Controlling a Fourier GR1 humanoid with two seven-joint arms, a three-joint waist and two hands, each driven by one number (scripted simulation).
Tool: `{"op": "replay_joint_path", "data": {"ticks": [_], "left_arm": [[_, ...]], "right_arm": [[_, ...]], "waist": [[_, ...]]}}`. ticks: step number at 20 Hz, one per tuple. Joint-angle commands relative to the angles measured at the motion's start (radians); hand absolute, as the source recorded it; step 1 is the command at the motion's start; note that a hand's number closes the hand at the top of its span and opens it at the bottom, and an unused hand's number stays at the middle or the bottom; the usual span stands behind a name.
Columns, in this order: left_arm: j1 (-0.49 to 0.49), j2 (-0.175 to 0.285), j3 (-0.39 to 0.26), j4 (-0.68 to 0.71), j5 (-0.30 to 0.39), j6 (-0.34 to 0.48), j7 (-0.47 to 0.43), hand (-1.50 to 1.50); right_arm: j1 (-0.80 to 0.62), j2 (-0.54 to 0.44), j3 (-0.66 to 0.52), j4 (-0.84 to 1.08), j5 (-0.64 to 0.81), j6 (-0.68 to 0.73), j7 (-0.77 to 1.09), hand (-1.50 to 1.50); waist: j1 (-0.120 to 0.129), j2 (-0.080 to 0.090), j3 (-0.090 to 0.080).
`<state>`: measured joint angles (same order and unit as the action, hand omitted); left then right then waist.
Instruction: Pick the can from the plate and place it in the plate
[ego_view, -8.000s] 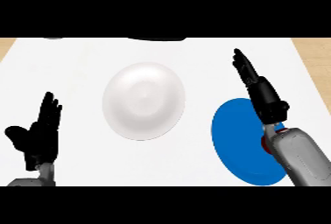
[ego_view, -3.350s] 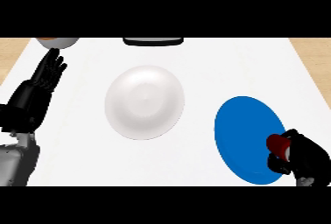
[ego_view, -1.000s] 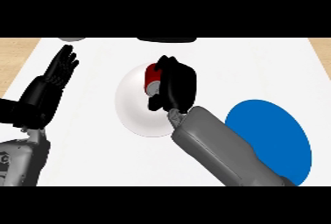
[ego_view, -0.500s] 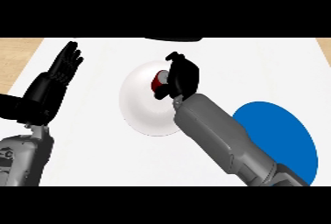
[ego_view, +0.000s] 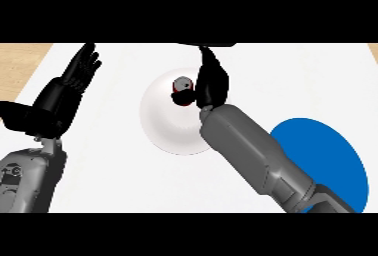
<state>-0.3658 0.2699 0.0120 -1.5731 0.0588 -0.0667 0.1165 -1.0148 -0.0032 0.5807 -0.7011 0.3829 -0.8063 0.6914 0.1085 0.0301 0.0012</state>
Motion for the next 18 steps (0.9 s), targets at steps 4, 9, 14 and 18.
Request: {"op": "replay_joint_path", "data": {"ticks": [4,9,14,18], "left_arm": [[-0.043,0.001,0.019,0.038,0.008,0.002,0.015,0.00],[0.012,-0.002,0.034,0.050,-0.031,0.035,-0.027,0.00],[0.068,0.009,0.050,-0.022,-0.011,0.020,0.016,0.00],[0.097,0.024,0.083,-0.025,0.010,-0.006,-0.012,0.00]], "right_arm": [[-0.006,0.003,-0.045,-0.039,-0.152,-0.240,-0.130,-1.50],[0.071,0.003,-0.104,-0.108,-0.242,-0.278,-0.283,-1.50],[0.177,0.003,-0.096,-0.197,-0.259,-0.305,-0.344,-1.50],[0.338,-0.055,-0.162,-0.359,-0.291,-0.223,-0.475,-1.50]], "waist": [[-0.004,0.002,0.001],[-0.069,-0.018,0.000],[-0.099,-0.030,-0.001],[-0.110,-0.032,-0.001]]}}
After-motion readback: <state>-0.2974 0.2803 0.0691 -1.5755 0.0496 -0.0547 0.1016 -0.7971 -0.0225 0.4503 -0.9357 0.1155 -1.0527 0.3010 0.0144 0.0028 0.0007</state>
